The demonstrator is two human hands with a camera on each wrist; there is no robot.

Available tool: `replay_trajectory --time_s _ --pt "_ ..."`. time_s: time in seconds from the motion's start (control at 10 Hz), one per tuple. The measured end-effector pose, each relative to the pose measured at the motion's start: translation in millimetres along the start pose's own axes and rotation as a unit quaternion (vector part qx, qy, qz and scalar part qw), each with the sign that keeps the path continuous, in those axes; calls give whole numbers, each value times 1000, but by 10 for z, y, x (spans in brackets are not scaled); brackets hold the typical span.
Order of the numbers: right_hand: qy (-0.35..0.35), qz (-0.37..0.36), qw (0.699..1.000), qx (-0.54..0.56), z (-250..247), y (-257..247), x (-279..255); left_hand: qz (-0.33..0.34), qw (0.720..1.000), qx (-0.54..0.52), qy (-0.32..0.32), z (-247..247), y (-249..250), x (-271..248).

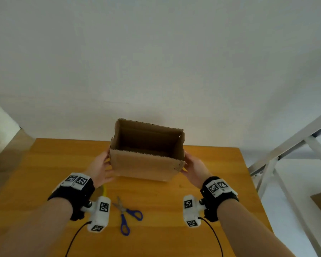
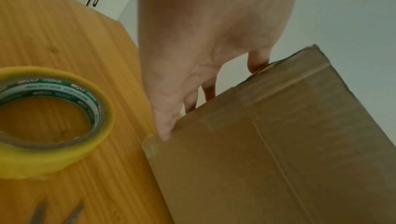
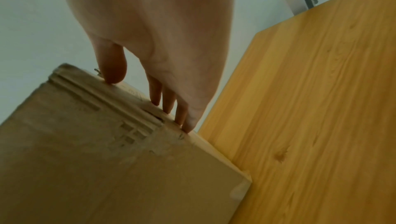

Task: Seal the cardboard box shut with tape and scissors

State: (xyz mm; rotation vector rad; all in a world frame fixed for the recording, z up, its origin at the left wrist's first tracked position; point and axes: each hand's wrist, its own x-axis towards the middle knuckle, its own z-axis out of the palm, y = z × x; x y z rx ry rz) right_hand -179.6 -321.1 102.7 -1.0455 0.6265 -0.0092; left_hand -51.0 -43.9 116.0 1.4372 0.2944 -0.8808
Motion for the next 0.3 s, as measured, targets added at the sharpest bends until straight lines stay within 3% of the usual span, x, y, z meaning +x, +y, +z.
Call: replay_trajectory --time_s 0.3 --pt "27 -2 999 -29 -127 121 193 10 998 -48 43 50 -138 153"
